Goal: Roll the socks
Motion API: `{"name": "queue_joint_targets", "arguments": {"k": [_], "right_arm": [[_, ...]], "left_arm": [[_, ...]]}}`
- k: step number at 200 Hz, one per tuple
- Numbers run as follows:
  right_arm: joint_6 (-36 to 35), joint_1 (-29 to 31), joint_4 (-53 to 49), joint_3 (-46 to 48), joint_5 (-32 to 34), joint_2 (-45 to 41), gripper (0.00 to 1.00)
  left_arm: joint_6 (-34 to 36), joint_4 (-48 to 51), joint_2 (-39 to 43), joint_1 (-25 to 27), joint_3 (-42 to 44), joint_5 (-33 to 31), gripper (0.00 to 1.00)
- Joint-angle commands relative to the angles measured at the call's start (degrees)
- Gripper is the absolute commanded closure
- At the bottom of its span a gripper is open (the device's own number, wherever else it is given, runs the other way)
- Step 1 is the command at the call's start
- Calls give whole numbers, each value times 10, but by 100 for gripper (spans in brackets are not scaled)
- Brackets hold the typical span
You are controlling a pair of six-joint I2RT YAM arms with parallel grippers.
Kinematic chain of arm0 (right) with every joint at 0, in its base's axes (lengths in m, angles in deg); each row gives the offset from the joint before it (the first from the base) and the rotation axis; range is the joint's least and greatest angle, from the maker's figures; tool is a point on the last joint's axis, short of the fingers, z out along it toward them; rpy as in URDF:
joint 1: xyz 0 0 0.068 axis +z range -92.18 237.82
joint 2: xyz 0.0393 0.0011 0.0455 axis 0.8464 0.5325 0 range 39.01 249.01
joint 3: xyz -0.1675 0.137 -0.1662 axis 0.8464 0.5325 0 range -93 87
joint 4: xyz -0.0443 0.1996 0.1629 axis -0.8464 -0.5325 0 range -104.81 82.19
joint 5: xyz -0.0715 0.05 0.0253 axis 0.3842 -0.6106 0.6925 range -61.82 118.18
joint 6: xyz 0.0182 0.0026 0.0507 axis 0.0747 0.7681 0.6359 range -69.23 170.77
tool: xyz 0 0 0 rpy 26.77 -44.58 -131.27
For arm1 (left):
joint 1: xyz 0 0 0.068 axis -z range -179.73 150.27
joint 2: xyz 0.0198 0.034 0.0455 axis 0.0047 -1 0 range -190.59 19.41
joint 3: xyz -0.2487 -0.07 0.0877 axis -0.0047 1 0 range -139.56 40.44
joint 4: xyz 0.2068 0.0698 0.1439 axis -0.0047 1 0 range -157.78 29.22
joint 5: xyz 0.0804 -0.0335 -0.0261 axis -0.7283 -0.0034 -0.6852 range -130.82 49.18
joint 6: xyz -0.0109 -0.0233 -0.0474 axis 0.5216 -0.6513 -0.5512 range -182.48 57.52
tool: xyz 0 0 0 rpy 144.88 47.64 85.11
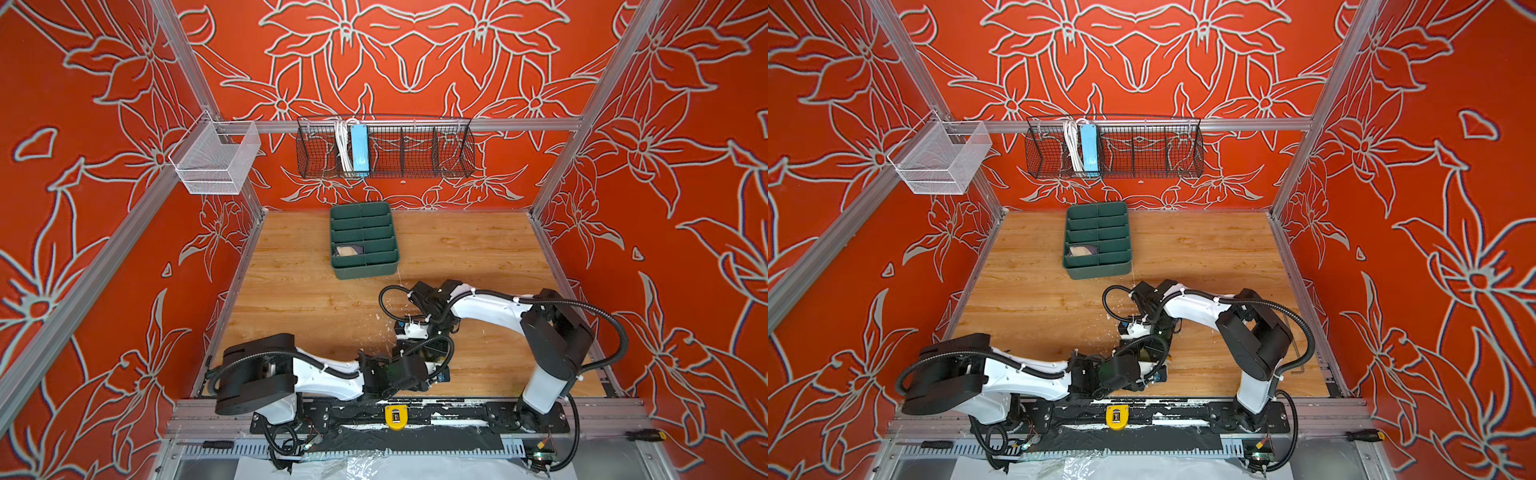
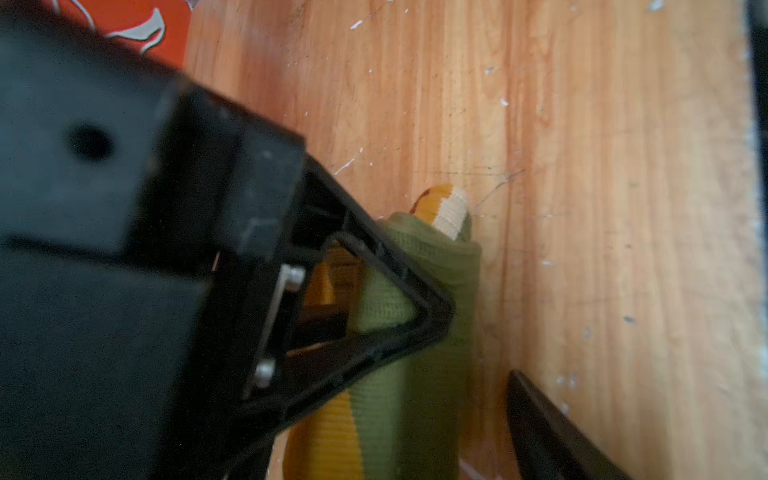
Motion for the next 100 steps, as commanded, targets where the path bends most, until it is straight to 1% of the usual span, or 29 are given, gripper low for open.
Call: {"name": "queue_joint_targets", "arguments": {"k": [1,26,48,57,64,75,94,100], "right_arm": [[-56,22,17,24,22,22,100],[-55,22,15,20,21,18,100],[-52,22,14,23,22,6,100],[-50,22,17,26,23,0,100],[-47,21,21,30,23,-6,100],[-41,20,30,38,27,-12,100],[-26,19,45,46,42,-19,100],[-24,18,45,45,45,-19,100]], "left_arm": [[-22,-10,-51,-20,5,-77,24],[-18,-9,-62,-18,3,-74,36],[-19,3,-65,-17,-5,-74,51],[-20,8,-63,-15,-6,-74,63],[-20,13,-61,-14,-5,-71,71],[-21,23,-57,-13,-8,-67,85],[-29,66,-48,-11,-19,-47,99],[-32,76,-45,-10,-20,-43,100]]}}
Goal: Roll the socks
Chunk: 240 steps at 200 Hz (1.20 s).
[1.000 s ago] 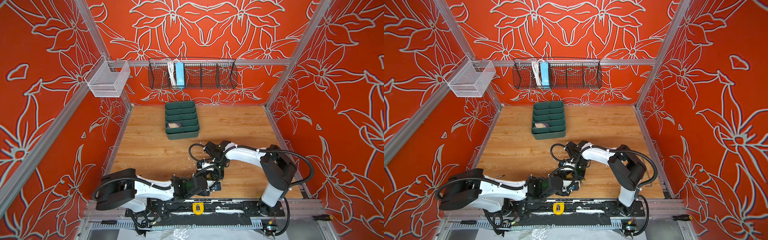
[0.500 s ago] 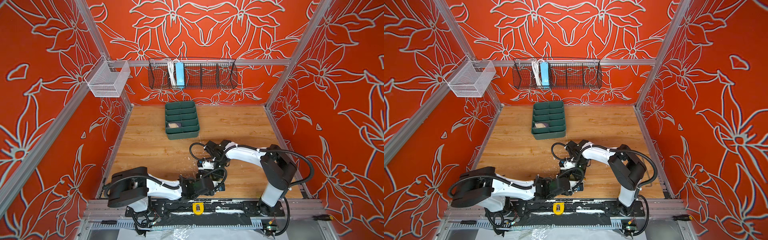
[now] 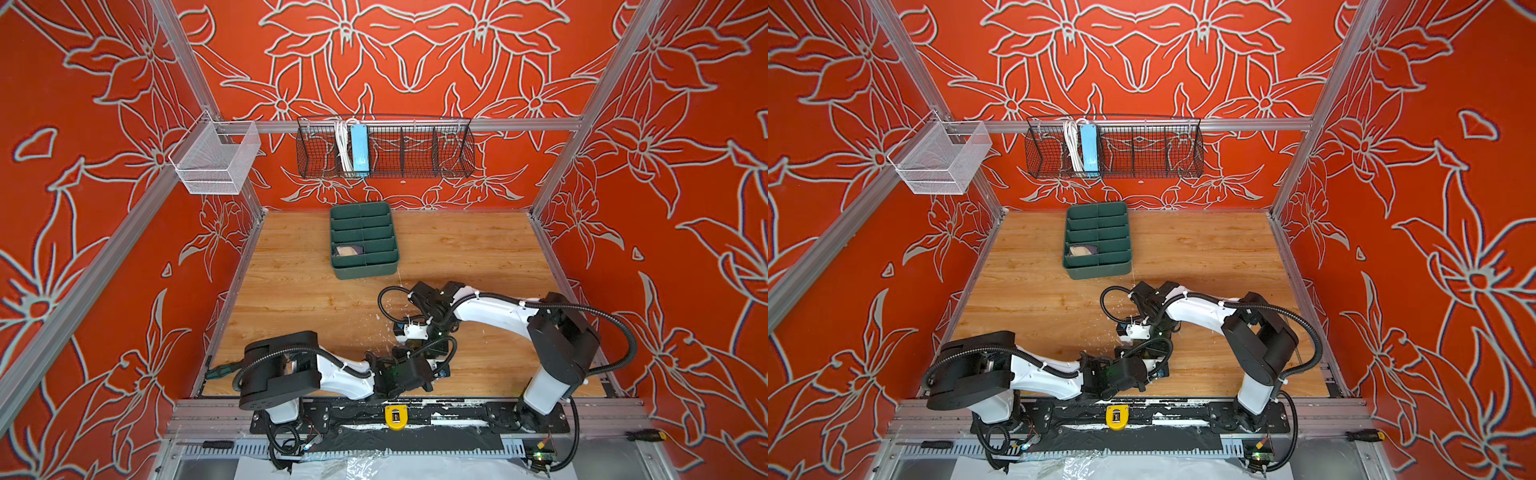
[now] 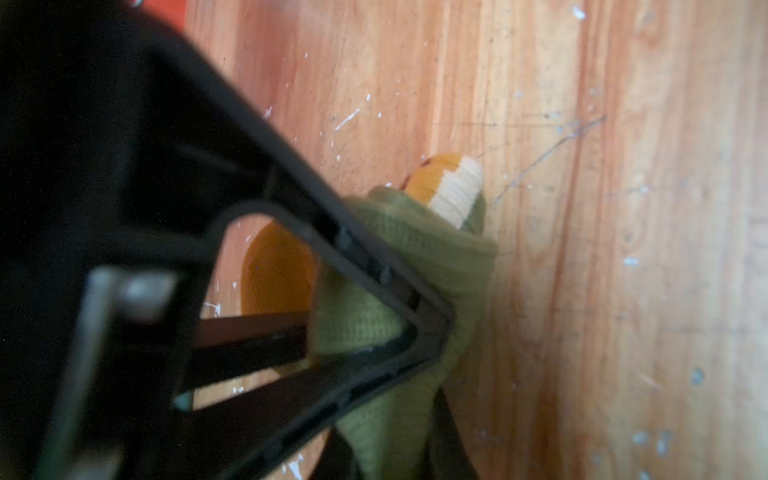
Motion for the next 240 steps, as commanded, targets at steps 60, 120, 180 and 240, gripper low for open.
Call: {"name": "queue_joint_targets", "arguments": {"k": [60,120,180,240], "right_arm": [[0,-10,17,67,73,-105,18],[11,-68,83,133,201,-291,14],[62,-181,279,176,542,-425,2],[45,-189,252,158,391,-586,2]], "left_arm": [[-37,89,16,-7,12,57,100],[-29,122,-8,-8,-13,90,100],[-105,285,-51,-73,-130,255,100],[-151,375,-133,-158,-208,431,100]]}}
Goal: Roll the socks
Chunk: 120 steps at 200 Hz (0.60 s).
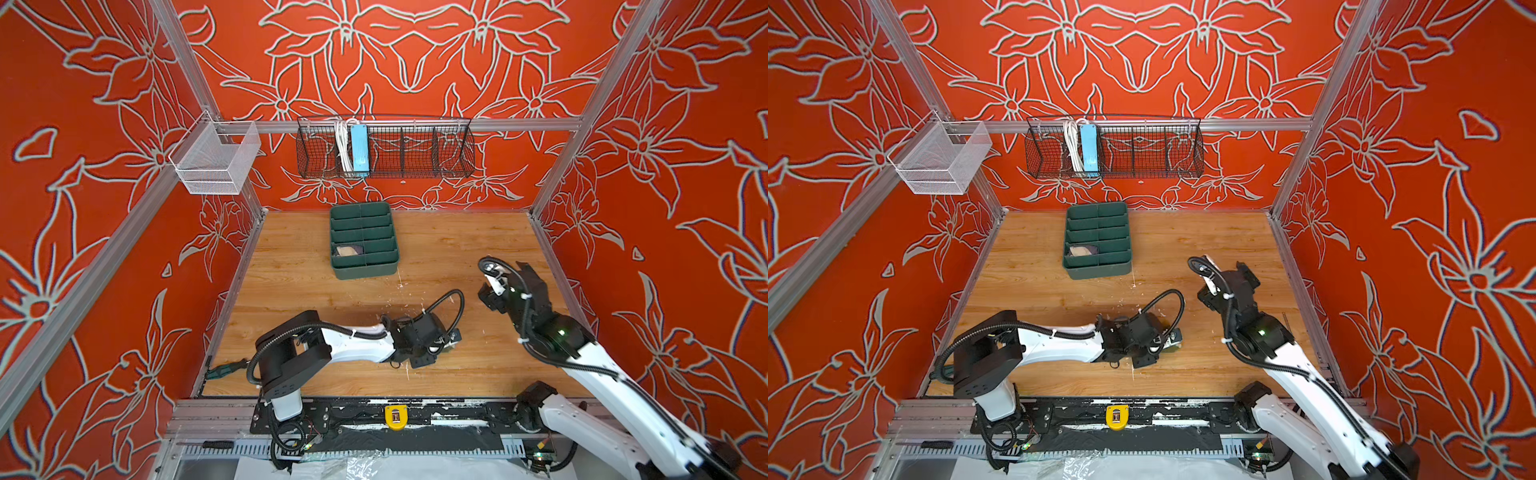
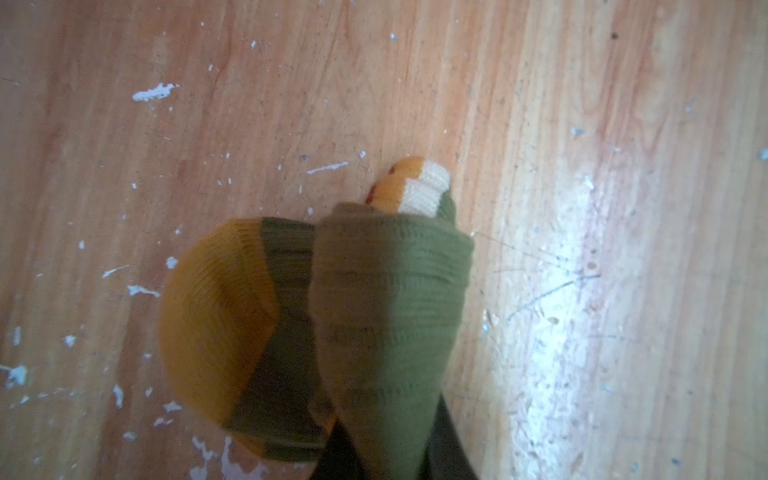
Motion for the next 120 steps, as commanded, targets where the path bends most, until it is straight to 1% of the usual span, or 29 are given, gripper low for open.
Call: {"name": "queue_joint_targets", "arguments": {"k": [1,24,36,60,73,86,109,120], "right_arm": [[-3,0,-33,-17,-81,-30,1],[-56,2,-149,-37,-194,-55,3],[-79,5,-209,-47,-249,-75,6],[-108,16,-318,-59,-310,-101,9],[-136,29,-356,-43,-314,-114,12],[-168,46,-375,-12,-299,-133,13],[-222,86,-367,52,-262,-157,13],[-233,112,-354,74,-249,-149,13]], "left_arm": [[-29,123,-64,-21,9,115,100],[-38,137,-94,-47,-18,184,100],[-37,150,-109,-62,-34,224,100],[-31,181,-136,-86,-58,262,100],[-25,193,-147,-98,-68,286,100],[-23,210,-161,-110,-83,314,100],[-21,260,-202,-127,-127,366,100],[-26,280,-220,-131,-147,371,100]]}}
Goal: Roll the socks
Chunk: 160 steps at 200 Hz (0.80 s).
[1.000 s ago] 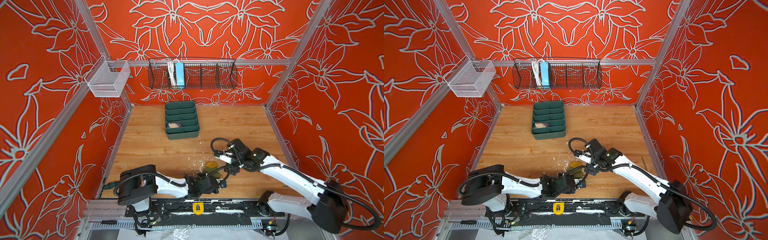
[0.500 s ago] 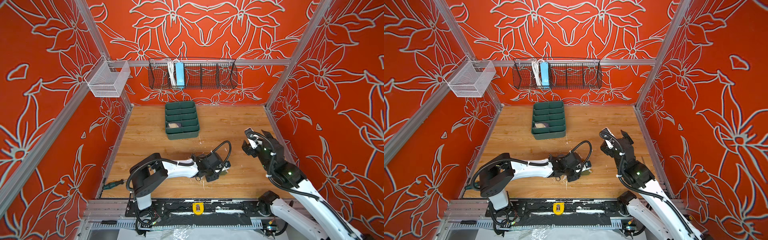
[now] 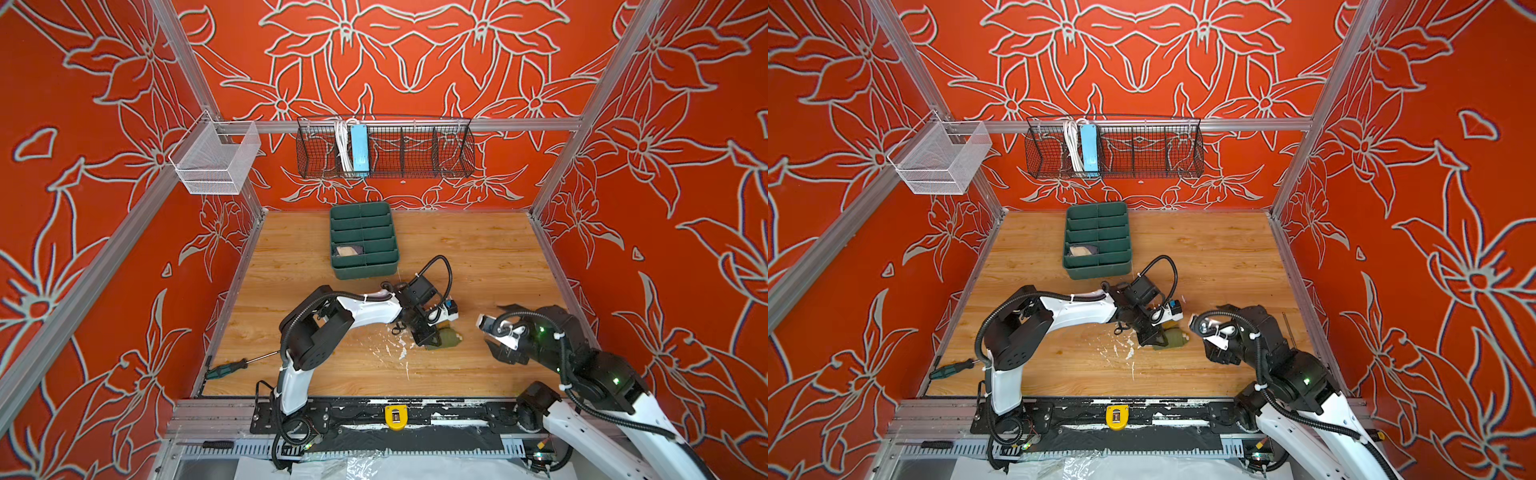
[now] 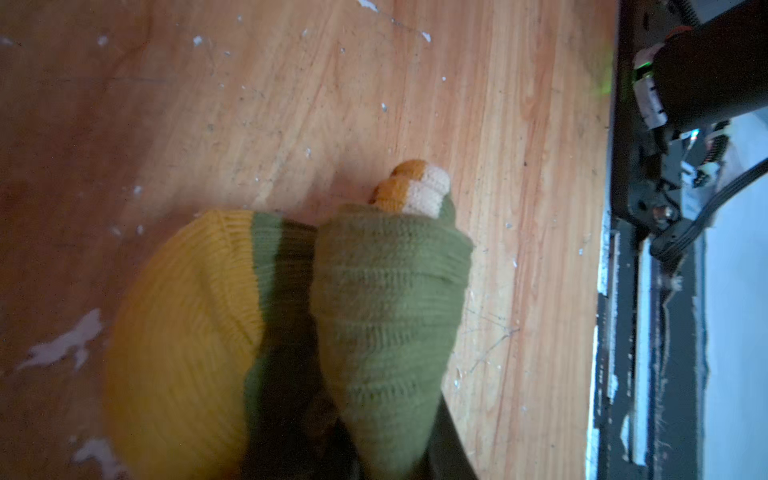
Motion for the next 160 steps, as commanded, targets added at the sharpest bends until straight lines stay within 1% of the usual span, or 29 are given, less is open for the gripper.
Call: {"name": "queue_joint_targets", "arguments": {"k": [1,11,23,46,76,87,109,125,145,151,160], "right_arm": [[-68,44,-31,51,16,5,13],[-70,74,-5,67,24,22,13],[-70,108,33,79,35,50,12],[-81,138,119,104,42,109,12],[-91,149,261,149,43,163,11],[-88,149,313,161,56,191,10],[-101,149,368,176,69,249,9],[-92,148,412,175,86,296,10],[-105,148,423,159,99,350,14],[-108,148,436,163,101,358,17],[-109,147,448,172,100,366,26]], "left_arm": [[-1,160,-91,1,4,30,100],[-3,174,-104,-3,-9,27,100],[-8,179,-110,-6,-17,4,100],[-22,175,-108,-14,-17,-26,100],[-21,180,-104,-16,-29,-29,100],[-21,182,-105,-16,-35,-32,100],[-20,182,-107,-16,-46,-33,100],[-20,181,-108,-16,-49,-33,100],[-18,175,-103,-16,-46,-33,100],[-16,176,-103,-16,-45,-33,100],[-12,180,-103,-16,-45,-30,100]]}}
